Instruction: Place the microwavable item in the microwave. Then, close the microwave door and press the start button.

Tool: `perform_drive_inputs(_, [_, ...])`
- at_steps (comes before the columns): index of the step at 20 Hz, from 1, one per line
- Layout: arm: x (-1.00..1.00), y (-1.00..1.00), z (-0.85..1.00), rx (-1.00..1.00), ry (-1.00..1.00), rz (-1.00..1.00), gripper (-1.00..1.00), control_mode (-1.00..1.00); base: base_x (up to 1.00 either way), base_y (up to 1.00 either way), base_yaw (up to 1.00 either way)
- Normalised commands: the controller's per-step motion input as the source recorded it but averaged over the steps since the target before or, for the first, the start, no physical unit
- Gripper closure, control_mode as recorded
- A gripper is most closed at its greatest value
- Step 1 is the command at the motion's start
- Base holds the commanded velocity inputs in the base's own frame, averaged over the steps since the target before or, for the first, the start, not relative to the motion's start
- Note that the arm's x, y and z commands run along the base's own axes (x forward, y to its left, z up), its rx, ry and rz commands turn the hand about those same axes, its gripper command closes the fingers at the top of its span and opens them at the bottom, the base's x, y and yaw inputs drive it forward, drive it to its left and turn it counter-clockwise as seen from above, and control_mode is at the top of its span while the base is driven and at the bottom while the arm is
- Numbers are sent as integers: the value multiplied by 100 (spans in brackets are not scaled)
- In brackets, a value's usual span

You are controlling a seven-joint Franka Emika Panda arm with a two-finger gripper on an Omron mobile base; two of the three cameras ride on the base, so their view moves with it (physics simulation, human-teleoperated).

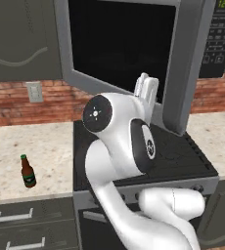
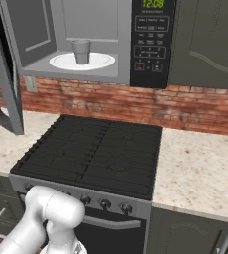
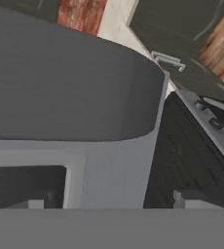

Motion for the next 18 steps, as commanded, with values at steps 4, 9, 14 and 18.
perform_drive_inputs(4, [96,-33,3,15,-9,26,-100,-100,0,0,0])
perform_drive_inputs(9, [100,-1,4,5,-9,11,-100,-100,0,0,0])
perform_drive_inputs(14, [100,-2,8,3,-2,2,-100,-100,0,0,0])
perform_drive_inputs(18, [95,-25,0,5,0,6,-100,-100,0,0,0])
